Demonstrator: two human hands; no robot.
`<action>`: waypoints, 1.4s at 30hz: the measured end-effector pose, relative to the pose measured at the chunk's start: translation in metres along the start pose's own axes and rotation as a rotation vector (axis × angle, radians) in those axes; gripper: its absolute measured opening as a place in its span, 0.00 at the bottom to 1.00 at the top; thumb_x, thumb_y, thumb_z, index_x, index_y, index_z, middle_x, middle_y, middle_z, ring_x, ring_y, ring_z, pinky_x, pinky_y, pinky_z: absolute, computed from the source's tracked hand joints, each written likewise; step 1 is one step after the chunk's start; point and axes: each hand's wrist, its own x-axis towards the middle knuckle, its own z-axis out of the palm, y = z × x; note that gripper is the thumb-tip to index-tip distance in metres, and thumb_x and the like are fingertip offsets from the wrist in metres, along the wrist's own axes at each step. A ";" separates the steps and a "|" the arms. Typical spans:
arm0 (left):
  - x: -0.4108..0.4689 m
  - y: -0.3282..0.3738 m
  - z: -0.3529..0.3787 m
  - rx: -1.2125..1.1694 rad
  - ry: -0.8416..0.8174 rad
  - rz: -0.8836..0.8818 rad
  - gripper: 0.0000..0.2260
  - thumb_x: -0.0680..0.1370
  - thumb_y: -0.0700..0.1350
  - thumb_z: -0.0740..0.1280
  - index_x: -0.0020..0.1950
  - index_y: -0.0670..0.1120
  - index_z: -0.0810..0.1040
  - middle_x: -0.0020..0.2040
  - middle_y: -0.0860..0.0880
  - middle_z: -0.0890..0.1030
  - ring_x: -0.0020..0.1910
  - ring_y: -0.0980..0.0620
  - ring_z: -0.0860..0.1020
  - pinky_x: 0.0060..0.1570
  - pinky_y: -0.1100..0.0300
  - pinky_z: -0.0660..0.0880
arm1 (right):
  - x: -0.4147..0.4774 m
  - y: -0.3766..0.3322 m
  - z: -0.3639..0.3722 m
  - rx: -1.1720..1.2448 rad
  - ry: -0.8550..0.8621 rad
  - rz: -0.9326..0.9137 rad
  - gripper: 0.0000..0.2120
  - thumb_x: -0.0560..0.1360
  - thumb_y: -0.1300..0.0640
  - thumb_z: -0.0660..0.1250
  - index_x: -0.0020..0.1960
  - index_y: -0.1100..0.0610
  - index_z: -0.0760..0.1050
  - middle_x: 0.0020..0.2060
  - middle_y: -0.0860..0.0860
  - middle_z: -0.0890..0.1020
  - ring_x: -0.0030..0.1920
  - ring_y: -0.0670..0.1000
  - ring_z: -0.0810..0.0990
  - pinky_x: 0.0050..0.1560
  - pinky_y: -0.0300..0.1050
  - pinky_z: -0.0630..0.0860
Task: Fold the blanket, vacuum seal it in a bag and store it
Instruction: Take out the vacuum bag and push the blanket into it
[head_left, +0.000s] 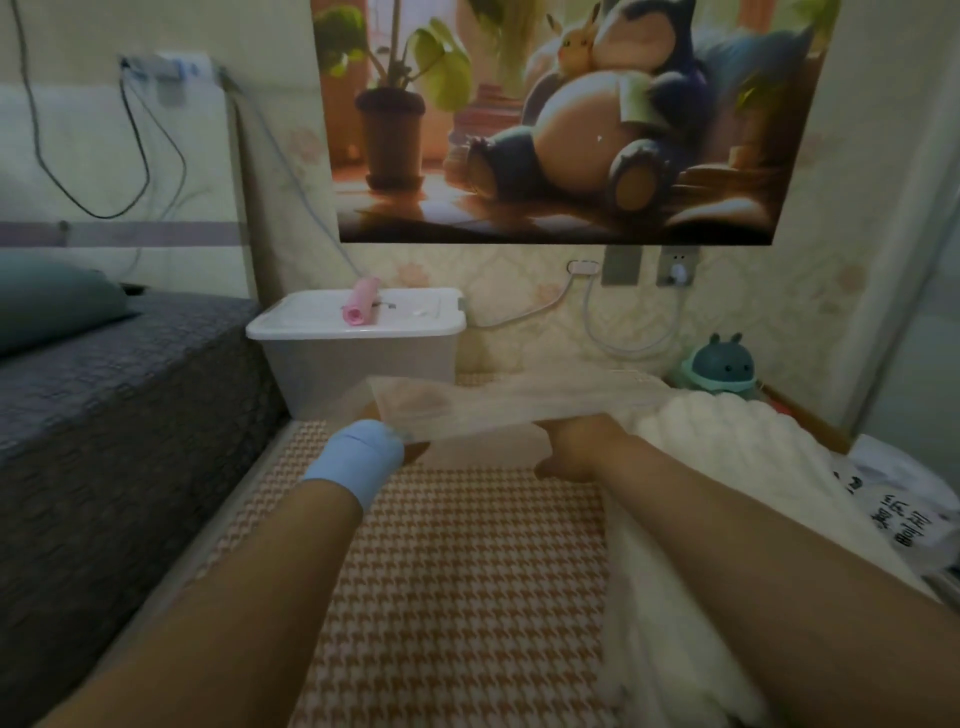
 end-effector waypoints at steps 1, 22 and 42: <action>-0.010 -0.003 -0.013 -0.017 0.051 -0.010 0.14 0.82 0.48 0.58 0.64 0.46 0.75 0.66 0.44 0.75 0.63 0.42 0.72 0.66 0.50 0.67 | -0.004 -0.006 -0.003 0.013 0.004 0.012 0.33 0.77 0.42 0.67 0.78 0.47 0.60 0.76 0.50 0.65 0.75 0.54 0.63 0.76 0.56 0.54; -0.123 -0.068 -0.070 -0.321 0.076 -0.120 0.47 0.71 0.64 0.69 0.78 0.57 0.43 0.80 0.47 0.47 0.78 0.41 0.48 0.75 0.43 0.51 | -0.087 -0.150 -0.043 0.662 -0.766 -0.170 0.23 0.76 0.43 0.61 0.63 0.56 0.78 0.52 0.56 0.86 0.45 0.58 0.85 0.57 0.51 0.75; -0.153 0.042 0.053 0.321 -0.730 0.165 0.45 0.72 0.62 0.69 0.79 0.52 0.46 0.79 0.46 0.50 0.77 0.42 0.53 0.73 0.41 0.57 | -0.070 -0.101 0.017 0.265 0.119 -0.212 0.27 0.71 0.70 0.61 0.66 0.49 0.76 0.69 0.51 0.68 0.71 0.56 0.67 0.68 0.52 0.69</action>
